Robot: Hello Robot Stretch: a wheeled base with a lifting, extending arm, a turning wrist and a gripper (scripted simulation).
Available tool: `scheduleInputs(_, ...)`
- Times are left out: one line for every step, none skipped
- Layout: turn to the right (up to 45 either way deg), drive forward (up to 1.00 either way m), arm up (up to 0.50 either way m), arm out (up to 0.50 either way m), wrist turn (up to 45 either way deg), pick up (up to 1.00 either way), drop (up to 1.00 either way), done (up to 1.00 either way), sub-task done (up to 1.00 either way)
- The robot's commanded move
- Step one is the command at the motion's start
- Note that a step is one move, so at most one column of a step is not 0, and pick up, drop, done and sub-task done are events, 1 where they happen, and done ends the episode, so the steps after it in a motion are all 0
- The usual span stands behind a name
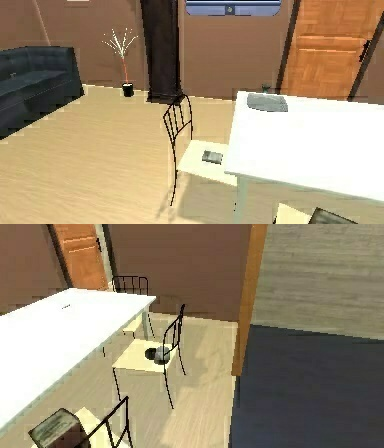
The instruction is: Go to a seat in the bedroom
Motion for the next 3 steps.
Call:
scheduleInputs(-9.0, 0.0, 0.0, 0.0, 0.0, 0.0, 0.0, 0.0, 0.0)
scheduleInputs(-3.0, 0.0, 0.0, 0.0, 0.0, 0.0, 0.0, 0.0, 0.0)
scheduleInputs(0.0, 0.3, 0.0, 0.0, 0.0, 0.0, 0.0, 0.0, 0.0)
